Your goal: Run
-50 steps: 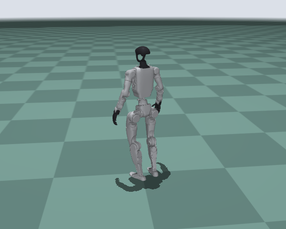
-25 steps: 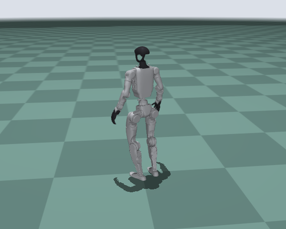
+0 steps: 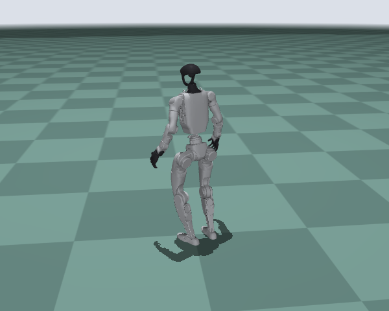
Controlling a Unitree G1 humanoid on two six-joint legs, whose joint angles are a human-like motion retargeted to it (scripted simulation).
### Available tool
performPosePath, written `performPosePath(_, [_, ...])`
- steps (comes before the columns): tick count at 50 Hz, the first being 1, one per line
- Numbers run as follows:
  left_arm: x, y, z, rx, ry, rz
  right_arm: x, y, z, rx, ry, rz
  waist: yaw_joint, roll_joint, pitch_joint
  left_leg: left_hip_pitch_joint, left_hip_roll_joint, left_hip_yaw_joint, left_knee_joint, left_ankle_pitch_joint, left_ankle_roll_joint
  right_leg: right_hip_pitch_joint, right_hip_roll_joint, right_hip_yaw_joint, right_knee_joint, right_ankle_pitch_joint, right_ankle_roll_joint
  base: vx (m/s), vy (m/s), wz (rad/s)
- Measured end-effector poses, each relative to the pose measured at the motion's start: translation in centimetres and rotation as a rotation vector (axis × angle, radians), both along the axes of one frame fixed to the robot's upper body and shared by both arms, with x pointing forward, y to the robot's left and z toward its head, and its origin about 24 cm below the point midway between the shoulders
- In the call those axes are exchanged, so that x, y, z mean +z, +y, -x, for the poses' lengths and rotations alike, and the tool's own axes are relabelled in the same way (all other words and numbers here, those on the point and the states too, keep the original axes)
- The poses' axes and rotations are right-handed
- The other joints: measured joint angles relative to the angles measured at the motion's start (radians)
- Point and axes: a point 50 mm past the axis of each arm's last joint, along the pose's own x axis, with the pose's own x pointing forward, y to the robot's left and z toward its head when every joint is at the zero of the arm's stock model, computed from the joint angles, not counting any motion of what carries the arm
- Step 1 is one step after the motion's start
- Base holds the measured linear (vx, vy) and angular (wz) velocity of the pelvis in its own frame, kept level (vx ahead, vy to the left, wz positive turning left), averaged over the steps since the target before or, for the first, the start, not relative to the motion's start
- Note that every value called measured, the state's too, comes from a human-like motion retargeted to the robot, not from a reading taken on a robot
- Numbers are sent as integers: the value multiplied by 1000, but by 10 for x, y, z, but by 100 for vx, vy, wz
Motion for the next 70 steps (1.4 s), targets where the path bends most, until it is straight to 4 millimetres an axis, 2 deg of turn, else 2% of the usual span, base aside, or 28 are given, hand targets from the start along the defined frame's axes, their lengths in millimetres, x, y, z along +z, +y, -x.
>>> performPosePath(4, [3, 0, 9, 7, -10, 19, 2, 4, 1, -10, -35, -20, 1, -8, 26, -63, -1, -2, 80, -32, 16, -71, -12, 21, 91, -40, -2, -1, 1, -3])
performPosePath(7, [2, 0, 29, 22, 24, 34, 1, 11, 11, -23, -40, -53, -1, -14, 57, -142, 1, -6, 194, -79, 37, -158, -26, 40, 219, -92, -11, -8, 4, -8])
performPosePath(10, [1, -1, 42, 20, 63, 45, 1, 15, 17, -31, -49, -84, -9, -23, 95, -259, 8, -12, 380, -153, 68, -281, -47, 60, 414, -173, -28, -11, 4, -5])
performPosePath(18, [-11, -18, 57, -108, 182, 59, -3, 20, 16, 18, 3, -122, -32, -39, 188, -636, 26, -21, 988, -380, 181, -657, -96, 136, 1027, -433, -112, -6, 5, 8])
performPosePath(20, [-14, -20, 62, -166, 223, 44, -5, 17, 15, 38, 33, -109, -44, -46, 182, -707, 16, -20, 1061, -390, 204, -727, -110, 154, 1116, -456, -125, 5, 7, 29])
performPosePath(22, [-12, -14, 65, -188, 234, 28, -4, 7, 15, 21, 41, -93, -56, -51, 150, -720, -3, -18, 1057, -390, 214, -745, -122, 166, 1133, -450, -130, 15, 7, 21])
performPosePath(25, [4, 12, 70, -117, 190, -10, 3, -14, 18, -83, 14, -73, -48, -50, 111, -565, -8, -18, 918, -390, 184, -619, -100, 169, 1008, -363, -100, 29, 8, -32])
performPosePath(27, [19, 31, 77, -12, 141, -24, 7, -24, 23, -192, -16, -77, -51, -58, 80, -392, -36, -38, 674, -252, 118, -466, -80, 187, 801, -205, -29, 33, 7, -23])
performPosePath(28, [26, 40, 81, 53, 116, -20, 8, -26, 25, -251, -31, -83, -53, -64, 58, -295, -42, -38, 511, -126, 71, -380, -91, 177, 663, -105, 4, 35, 6, -22])
performPosePath(29, [32, 46, 85, 126, 89, -3, 8, -26, 28, -310, -41, -96, -56, -71, 26, -195, -42, -26, 317, 62, 17, -295, -111, 151, 504, 41, 41, 36, 5, -29])
performPosePath(31, [40, 54, 92, 269, 33, 47, 4, -22, 34, -407, -44, -138, -59, -83, -47, -7, -43, 11, -107, 524, -100, -157, -143, 88, 198, 380, 117, 35, 4, -38])
performPosePath(32, [43, 57, 93, 330, 5, 70, 2, -19, 36, -439, -40, -165, -59, -87, -75, 74, -45, 29, -292, 726, -149, -110, -149, 58, 92, 515, 147, 28, 4, -39])
performPosePath(33, [46, 59, 93, 378, -21, 86, -1, -15, 38, -461, -35, -191, -55, -91, -86, 143, -47, 46, -419, 847, -176, -75, -151, 31, 50, 582, 163, 21, 3, -33])
performPosePath(35, [48, 60, 91, 437, -61, 110, -5, -10, 44, -490, -20, -224, -50, -110, -105, 183, -58, 76, -465, 918, -187, -65, -181, 1, 93, 611, 168, 11, 3, -22])
performPosePath(40, [63, 76, 70, 494, -181, 101, -14, 1, 58, -474, 47, -296, -31, -203, -90, 235, -105, 82, -404, 851, -150, -16, -273, -20, 316, 521, 135, -5, 0, -12])
performPosePath(43, [77, 89, 48, 483, -280, 74, -18, 3, 63, -418, 90, -317, -17, -257, -72, 248, -118, 77, -363, 801, -137, 32, -318, -29, 407, 457, 118, -22, -2, -26])
performPosePath(46, [90, 99, 25, 472, -379, 47, -21, 5, 68, -355, 141, -323, -8, -300, -62, 249, -117, 78, -355, 750, -121, 71, -337, -29, 464, 390, 105, -36, -3, -19])
performPosePath(48, [94, 101, 10, 483, -430, 33, -24, 9, 70, -311, 184, -316, -1, -313, -57, 233, -98, 76, -358, 715, -113, 87, -319, -30, 469, 349, 99, -48, -4, -14])
performPosePath(51, [81, 91, 1, 528, -432, 43, -29, 19, 82, -276, 259, -304, 6, -344, -41, 174, -89, 87, -342, 628, -84, 97, -302, -28, 446, 258, 95, -61, -3, 6])
performPosePath(54, [54, 69, 1, 578, -353, 54, -33, 29, 87, -247, 309, -272, 10, -350, -18, 70, -63, 113, -285, 438, -39, 90, -277, -46, 400, 72, 69, -70, -1, 19])
performPosePath(57, [18, 35, 16, 593, -179, 54, -33, 32, 70, -169, 313, -188, 13, -314, 23, -61, -3, 159, -174, 205, 10, 58, -256, -101, 380, -161, 9, -73, 3, 1])
performPosePath(59, [-8, 6, 36, 563, -20, 67, -31, 32, 47, -112, 284, -124, 19, -260, 51, -129, 50, 184, -114, 130, 15, 28, -232, -138, 377, -211, -18, -67, 7, -37])
performPosePath(62, [-33, -36, 70, 436, 201, 127, -26, 32, 10, -38, 223, -74, 41, -174, 68, -169, 92, 152, -101, 92, 5, -3, -168, -136, 307, -174, -31, -54, 7, -63])
performPosePath(64, [-39, -51, 94, 337, 306, 164, -21, 36, -10, 24, 186, -68, 67, -133, 69, -152, 98, 112, -97, 98, -4, 1, -127, -112, 223, -118, -23, -41, 7, -76])
performPosePath(67, [-39, -57, 123, 205, 414, 184, -16, 49, -33, 132, 134, -87, 101, -120, 66, -128, 69, 43, 11, 80, -5, -2, -122, -53, 173, -64, 4, -32, 9, -79])
performPosePath(70, [-35, -50, 142, 97, 475, 181, -10, 63, -54, 251, 86, -119, 141, -88, 66, -75, 66, -30, 171, 30, 3, 15, -84, 12, 129, -11, 19, -26, 11, -108])
